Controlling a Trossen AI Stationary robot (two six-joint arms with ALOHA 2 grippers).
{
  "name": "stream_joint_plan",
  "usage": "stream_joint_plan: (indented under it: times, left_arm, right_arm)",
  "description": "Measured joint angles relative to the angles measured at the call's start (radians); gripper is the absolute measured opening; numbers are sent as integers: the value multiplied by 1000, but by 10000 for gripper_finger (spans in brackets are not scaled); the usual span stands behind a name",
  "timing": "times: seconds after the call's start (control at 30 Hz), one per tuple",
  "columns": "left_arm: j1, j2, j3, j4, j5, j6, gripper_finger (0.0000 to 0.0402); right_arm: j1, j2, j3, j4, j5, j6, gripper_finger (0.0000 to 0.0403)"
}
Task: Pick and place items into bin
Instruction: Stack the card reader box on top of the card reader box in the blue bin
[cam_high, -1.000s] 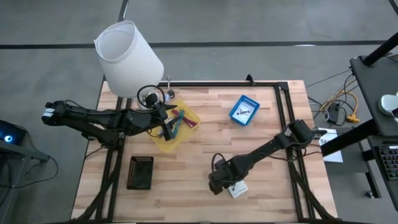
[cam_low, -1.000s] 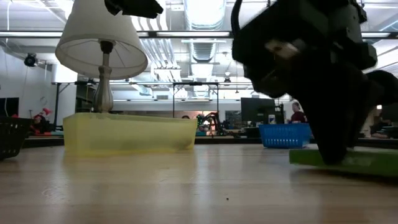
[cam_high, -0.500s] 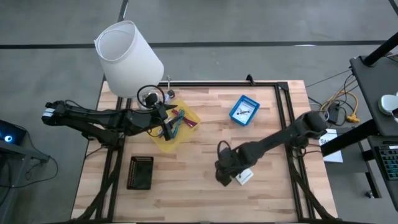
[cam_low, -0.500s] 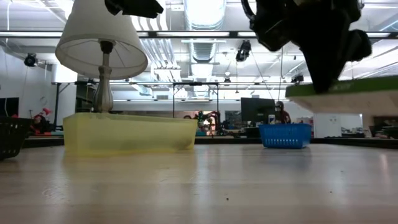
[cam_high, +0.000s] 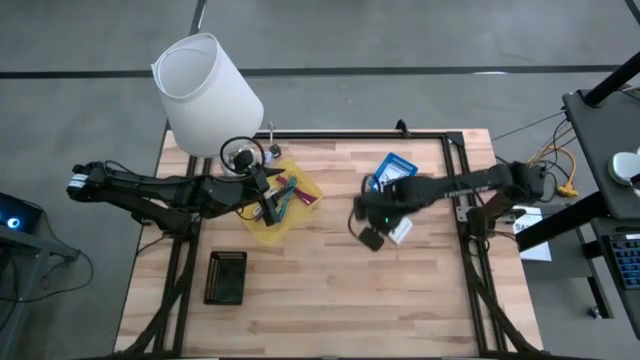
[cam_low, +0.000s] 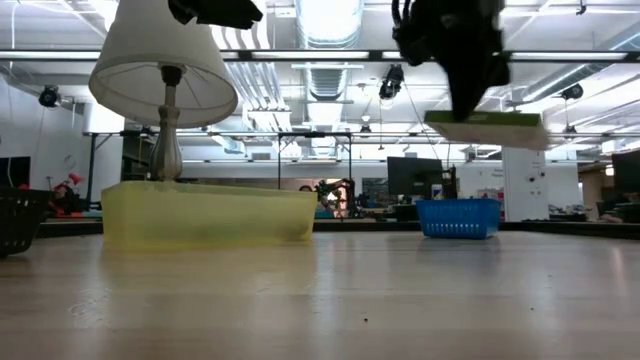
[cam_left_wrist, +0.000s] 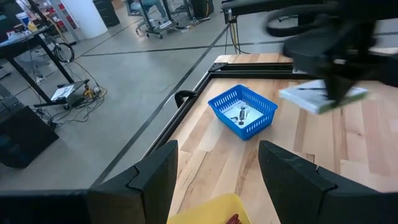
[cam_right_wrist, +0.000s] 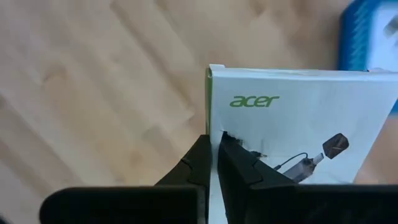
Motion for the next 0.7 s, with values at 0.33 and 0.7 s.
stream_joint_plan:
  times: [0.33,0.7]
  left_arm:
    - [0,-35,4,2,-8,-1,207]
    - [0,-95,3,5,-8,-55,207]
  right_arm:
    - [-299,-13,0,-6,-9,-612,8]
    - [-490,-11,-6,-32,1,-1718,8]
